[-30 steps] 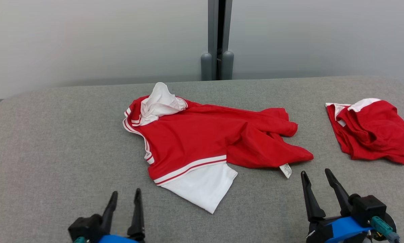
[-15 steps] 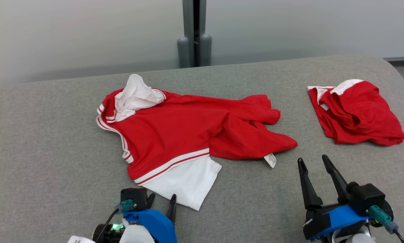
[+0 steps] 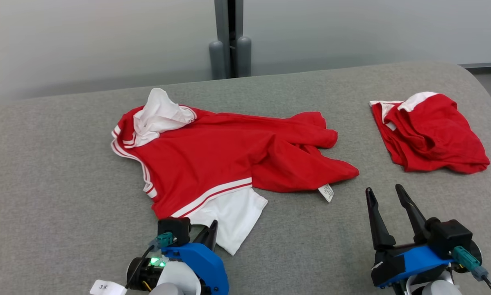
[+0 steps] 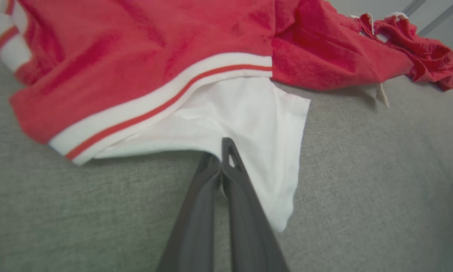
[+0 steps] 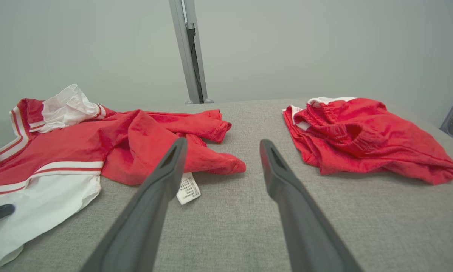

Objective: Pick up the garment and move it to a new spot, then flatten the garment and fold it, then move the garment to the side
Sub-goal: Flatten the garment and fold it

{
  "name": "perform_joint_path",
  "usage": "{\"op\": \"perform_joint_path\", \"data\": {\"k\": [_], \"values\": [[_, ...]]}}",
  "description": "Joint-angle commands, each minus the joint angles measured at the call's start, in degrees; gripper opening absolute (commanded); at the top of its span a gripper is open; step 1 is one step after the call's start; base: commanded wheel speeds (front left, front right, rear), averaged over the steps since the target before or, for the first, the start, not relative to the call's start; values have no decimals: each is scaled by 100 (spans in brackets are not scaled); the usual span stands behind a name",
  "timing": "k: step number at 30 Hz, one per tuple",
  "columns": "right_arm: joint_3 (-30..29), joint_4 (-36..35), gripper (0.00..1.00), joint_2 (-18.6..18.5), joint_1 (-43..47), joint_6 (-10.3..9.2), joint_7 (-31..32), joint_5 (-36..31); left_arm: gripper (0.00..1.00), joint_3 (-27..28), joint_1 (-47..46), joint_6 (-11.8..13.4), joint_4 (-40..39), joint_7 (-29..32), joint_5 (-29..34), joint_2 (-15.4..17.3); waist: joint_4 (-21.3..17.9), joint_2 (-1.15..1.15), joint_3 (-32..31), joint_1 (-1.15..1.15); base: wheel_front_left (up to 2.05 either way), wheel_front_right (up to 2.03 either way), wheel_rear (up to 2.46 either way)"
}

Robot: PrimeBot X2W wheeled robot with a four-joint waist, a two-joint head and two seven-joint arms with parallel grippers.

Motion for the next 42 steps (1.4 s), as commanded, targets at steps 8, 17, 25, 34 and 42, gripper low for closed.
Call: {"op": "perform_joint_path", "data": {"k": [8,17,25,34,42], "values": [[-275,37,100,-7,112,0,-31,-84,0,324,524,87,-536,-480,-172,340,324,0,-100,-1,0,0,0],[-677,121,100,-9,173,0,-25,-268,0,734,1501,458,-1527,-348,-458,857,584,0,-240,-1,0,0,0],[-720,126,100,-8,123,0,16,-356,8,949,1756,626,-1865,-263,-589,1099,559,0,-330,-1,0,0,0],[-626,79,100,-8,165,0,46,-345,100,946,1517,584,-1994,-658,-435,1010,503,0,-439,-1,0,0,0],[-482,-6,100,-8,161,0,39,-324,100,1041,1338,620,-2023,-1065,-277,1058,553,0,-608,-1,0,0,0]]}}
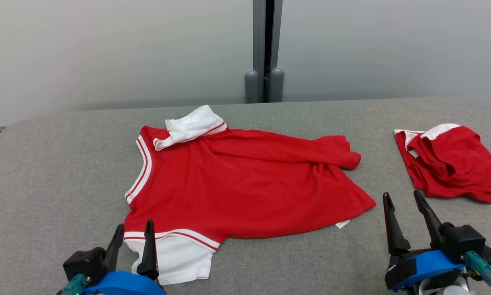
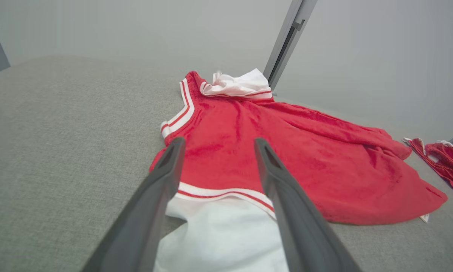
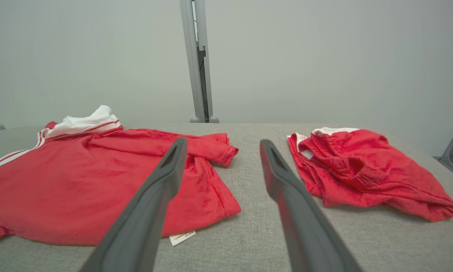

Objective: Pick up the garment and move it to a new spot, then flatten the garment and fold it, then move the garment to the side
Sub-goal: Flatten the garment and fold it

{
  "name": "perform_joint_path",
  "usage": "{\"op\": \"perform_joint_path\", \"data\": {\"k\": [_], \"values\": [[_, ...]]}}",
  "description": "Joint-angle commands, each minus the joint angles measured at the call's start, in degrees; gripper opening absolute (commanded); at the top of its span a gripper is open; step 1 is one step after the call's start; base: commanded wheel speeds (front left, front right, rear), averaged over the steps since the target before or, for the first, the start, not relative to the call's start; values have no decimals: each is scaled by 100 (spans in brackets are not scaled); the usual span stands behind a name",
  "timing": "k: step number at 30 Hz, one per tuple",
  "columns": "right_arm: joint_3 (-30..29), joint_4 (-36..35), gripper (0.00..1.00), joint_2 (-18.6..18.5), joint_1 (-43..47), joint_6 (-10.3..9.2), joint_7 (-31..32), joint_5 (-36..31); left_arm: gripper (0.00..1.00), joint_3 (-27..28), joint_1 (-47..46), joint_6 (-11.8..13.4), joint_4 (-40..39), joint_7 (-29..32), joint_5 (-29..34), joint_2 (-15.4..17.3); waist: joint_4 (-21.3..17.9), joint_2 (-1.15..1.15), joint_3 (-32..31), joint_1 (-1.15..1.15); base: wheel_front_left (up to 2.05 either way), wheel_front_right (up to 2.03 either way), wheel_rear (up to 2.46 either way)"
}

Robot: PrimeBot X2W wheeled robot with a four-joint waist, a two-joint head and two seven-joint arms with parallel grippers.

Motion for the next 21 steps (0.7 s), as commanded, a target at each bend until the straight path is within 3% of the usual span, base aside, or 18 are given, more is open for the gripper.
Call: {"op": "perform_joint_path", "data": {"k": [1,12,21], "values": [[40,-43,100,-10,29,0,3,18,100,12,-100,-41,-21,-108,44,-8,4,0,-39,0,0,0,0],[423,-35,100,-10,26,1,-11,174,100,-204,-224,-239,175,-632,211,-247,11,0,-187,0,0,0,0],[501,64,100,-10,-32,1,-24,193,100,-72,-127,-203,412,-750,152,-258,-12,0,-179,0,0,0,0]]}}
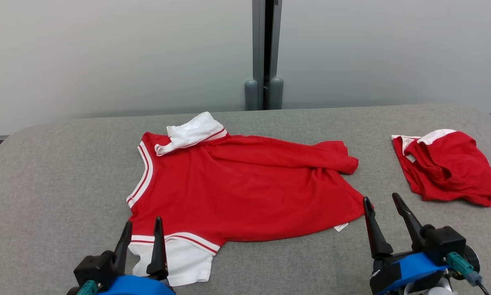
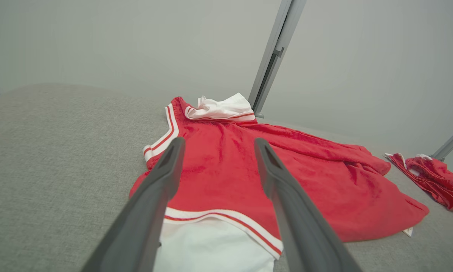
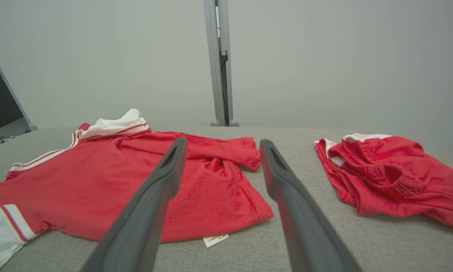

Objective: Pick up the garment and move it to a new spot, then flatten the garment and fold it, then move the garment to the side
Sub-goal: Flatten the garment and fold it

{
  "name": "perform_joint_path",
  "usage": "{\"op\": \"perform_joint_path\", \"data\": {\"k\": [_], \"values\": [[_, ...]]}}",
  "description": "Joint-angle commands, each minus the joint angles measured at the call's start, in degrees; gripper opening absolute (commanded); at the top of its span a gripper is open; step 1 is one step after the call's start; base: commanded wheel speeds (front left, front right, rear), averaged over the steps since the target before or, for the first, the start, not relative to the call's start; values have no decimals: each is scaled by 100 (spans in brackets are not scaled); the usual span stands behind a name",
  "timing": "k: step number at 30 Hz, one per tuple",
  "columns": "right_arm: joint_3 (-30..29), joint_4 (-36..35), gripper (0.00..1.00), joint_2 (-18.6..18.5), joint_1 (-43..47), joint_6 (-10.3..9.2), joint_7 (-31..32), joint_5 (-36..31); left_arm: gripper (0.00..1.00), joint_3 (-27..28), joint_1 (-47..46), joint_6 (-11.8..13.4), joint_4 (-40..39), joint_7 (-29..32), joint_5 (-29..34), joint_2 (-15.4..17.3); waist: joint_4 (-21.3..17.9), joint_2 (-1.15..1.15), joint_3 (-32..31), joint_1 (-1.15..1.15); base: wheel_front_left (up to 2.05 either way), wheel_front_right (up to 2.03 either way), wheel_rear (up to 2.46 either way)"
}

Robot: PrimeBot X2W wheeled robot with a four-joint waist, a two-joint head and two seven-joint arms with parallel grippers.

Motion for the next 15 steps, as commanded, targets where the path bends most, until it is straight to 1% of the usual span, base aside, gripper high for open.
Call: {"op": "perform_joint_path", "data": {"k": [1,7,11,15], "values": [[-2,24,100,-10,-21,1,-15,14,100,40,7,0,42,-29,-27,7,2,0,4,0,0,0,0],[-14,59,100,-10,-20,1,-22,26,100,65,5,-8,89,-55,-56,21,14,0,29,0,0,0,0],[-6,73,100,-10,-55,1,-25,35,100,160,137,43,109,-49,-136,74,-11,0,68,0,0,0,0],[-107,81,100,-9,-59,1,-30,18,100,215,512,29,128,126,-243,302,-45,0,153,0,0,0,0]]}}
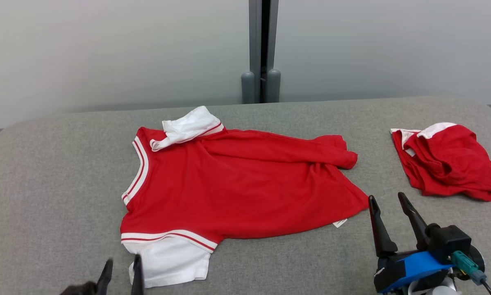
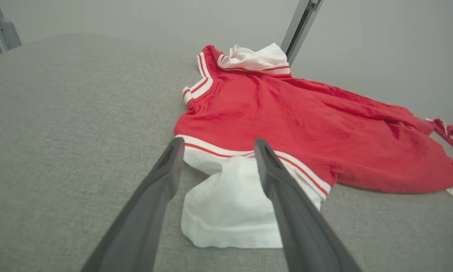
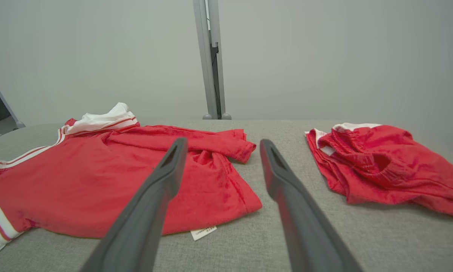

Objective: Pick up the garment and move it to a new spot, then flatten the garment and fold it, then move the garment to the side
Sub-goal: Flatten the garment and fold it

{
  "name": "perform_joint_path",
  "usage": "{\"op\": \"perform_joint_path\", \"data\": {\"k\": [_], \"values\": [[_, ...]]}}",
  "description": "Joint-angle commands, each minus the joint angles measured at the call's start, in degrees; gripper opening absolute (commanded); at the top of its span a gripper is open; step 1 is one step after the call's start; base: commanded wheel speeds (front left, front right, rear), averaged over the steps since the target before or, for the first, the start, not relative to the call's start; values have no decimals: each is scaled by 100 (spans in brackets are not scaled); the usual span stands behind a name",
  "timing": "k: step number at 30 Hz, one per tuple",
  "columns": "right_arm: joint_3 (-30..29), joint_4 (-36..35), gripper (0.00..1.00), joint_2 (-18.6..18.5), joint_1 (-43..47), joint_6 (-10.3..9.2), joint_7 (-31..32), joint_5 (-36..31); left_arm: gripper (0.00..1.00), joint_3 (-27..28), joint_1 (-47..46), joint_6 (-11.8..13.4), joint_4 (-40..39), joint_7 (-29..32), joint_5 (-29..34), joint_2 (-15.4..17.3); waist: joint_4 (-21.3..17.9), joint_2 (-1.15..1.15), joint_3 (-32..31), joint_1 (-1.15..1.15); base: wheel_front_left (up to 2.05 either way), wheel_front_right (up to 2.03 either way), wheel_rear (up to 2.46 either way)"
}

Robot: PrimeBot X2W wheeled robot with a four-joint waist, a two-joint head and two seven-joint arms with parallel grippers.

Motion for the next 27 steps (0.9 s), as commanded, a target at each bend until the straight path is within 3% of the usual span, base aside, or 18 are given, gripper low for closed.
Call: {"op": "perform_joint_path", "data": {"k": [1,9,18,19,20,21,22,27], "values": [[-19,21,100,-7,-18,1,-24,12,100,19,68,-12,15,23,-21,52,6,0,21,0,0,0,0],[-81,66,100,-7,-77,1,-30,-51,100,-147,49,-190,359,467,-165,144,27,0,187,0,0,0,0],[-6,74,100,-7,-194,1,28,-85,100,-306,-632,-639,1354,641,-291,28,-103,0,347,0,0,0,0],[-28,76,100,-7,-197,1,33,-100,89,-316,-668,-671,1436,621,-304,12,-114,0,357,0,0,0,0],[-51,72,100,-7,-200,1,41,-121,50,-319,-691,-691,1503,590,-310,-7,-121,0,365,0,0,0,0],[-91,74,100,-7,-202,1,51,-150,19,-322,-715,-725,1554,553,-313,-35,-123,0,373,0,0,0,0],[-138,90,100,-7,-214,1,88,-159,0,-321,-735,-745,1587,503,-317,-61,-118,0,379,0,0,0,0],[-588,351,100,-6,-441,1,544,-398,0,-308,-742,-808,1560,209,-299,-94,-7,0,399,0,0,0,0]]}}
